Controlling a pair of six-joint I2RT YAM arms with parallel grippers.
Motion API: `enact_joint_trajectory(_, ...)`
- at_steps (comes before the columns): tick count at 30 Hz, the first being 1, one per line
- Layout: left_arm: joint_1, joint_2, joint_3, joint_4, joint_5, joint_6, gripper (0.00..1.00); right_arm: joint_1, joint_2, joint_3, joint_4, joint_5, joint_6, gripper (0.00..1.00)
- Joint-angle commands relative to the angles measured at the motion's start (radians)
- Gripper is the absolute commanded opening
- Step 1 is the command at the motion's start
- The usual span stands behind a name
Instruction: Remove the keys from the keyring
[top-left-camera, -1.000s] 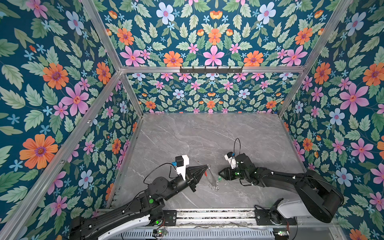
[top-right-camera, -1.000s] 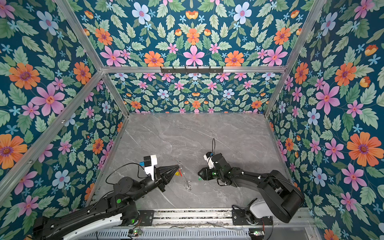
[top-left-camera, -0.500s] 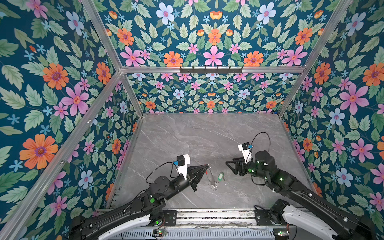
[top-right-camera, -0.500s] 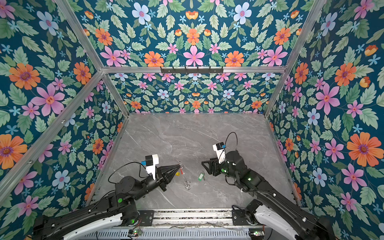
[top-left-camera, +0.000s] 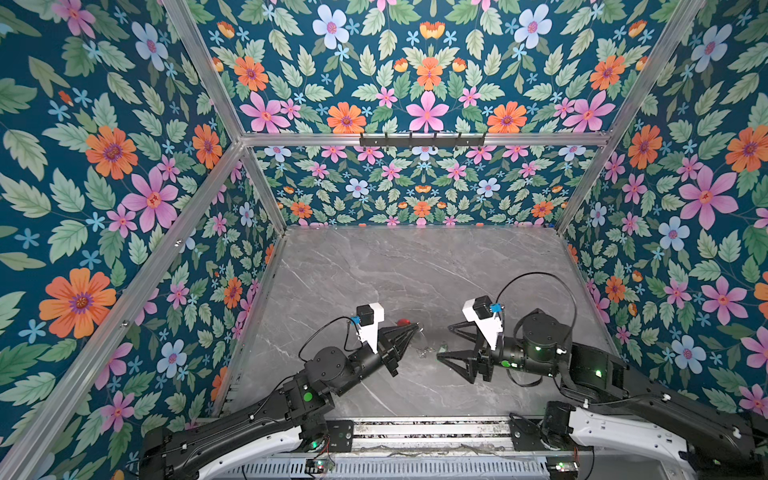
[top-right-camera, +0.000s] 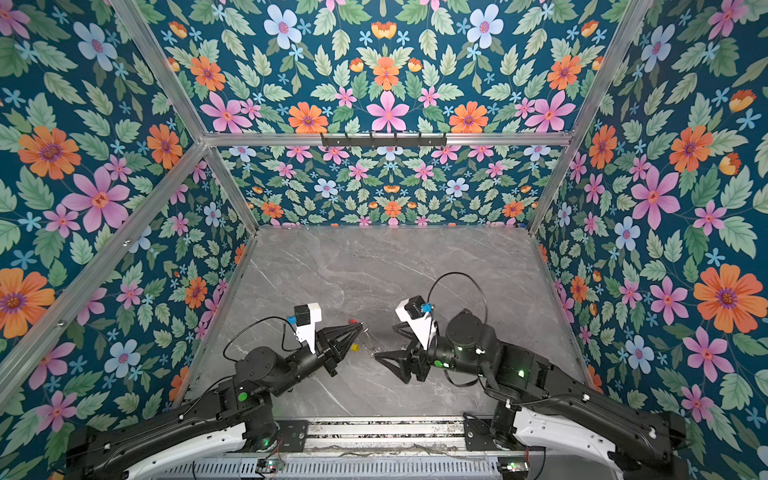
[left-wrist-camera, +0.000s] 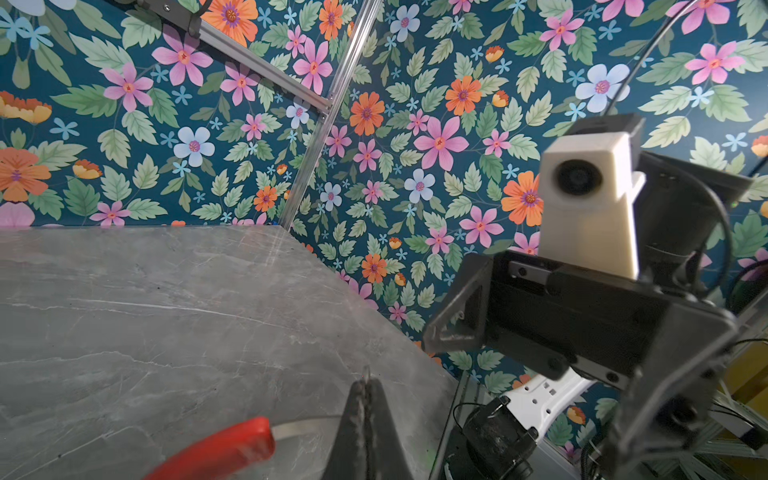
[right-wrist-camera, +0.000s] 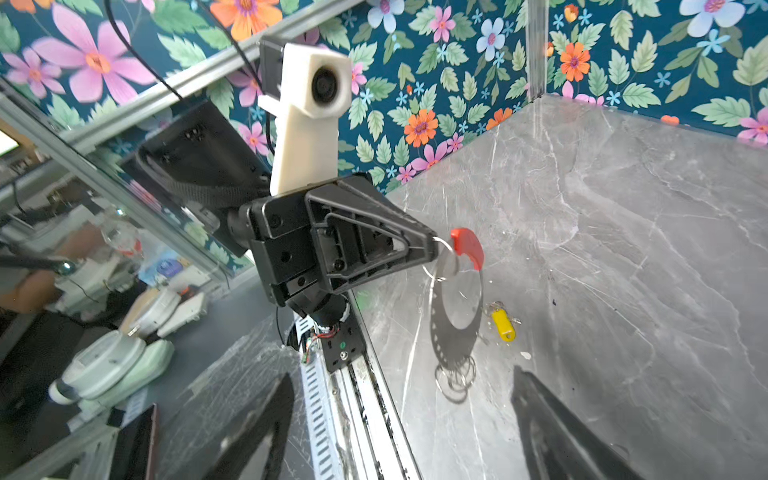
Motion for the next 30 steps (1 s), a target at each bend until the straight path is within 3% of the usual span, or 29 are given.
enact_joint_trajectory(1,-0.001,0.001,0.010,0.020,-0.001,-0.006,0.00,0.016,0.042,0.000,0.005,0.109,-0.073,0.83)
enact_joint_trajectory(5,0.000,-0.002,0.016,0.018,0.006,-0.008,0.00,0.016,0.080,-0.020,0.040,0.111,-0.096,0.82)
enact_joint_trajectory(8,-0.001,-0.002,0.022,0.011,0.010,-0.011,0.00,0.016,0.093,-0.039,0.076,0.082,-0.099,0.76)
enact_joint_trajectory(13,-0.001,0.006,0.018,0.018,0.018,-0.017,0.00,0.000,0.122,-0.048,0.095,0.039,-0.099,0.50)
enact_joint_trajectory(18,0.000,0.018,0.018,0.030,0.026,-0.023,0.00,-0.029,0.134,-0.060,0.127,0.015,-0.089,0.37)
enact_joint_trajectory(26,0.000,0.021,0.017,0.020,0.013,-0.040,0.00,-0.102,0.122,-0.091,0.161,-0.071,-0.052,0.04)
enact_joint_trajectory(28,0.000,0.019,0.012,0.023,0.009,-0.043,0.08,-0.116,0.116,-0.101,0.167,-0.089,-0.044,0.00)
enact_joint_trajectory(30,0.000,0.012,0.006,0.023,0.000,-0.049,0.30,-0.119,0.114,-0.104,0.162,-0.095,-0.044,0.00)
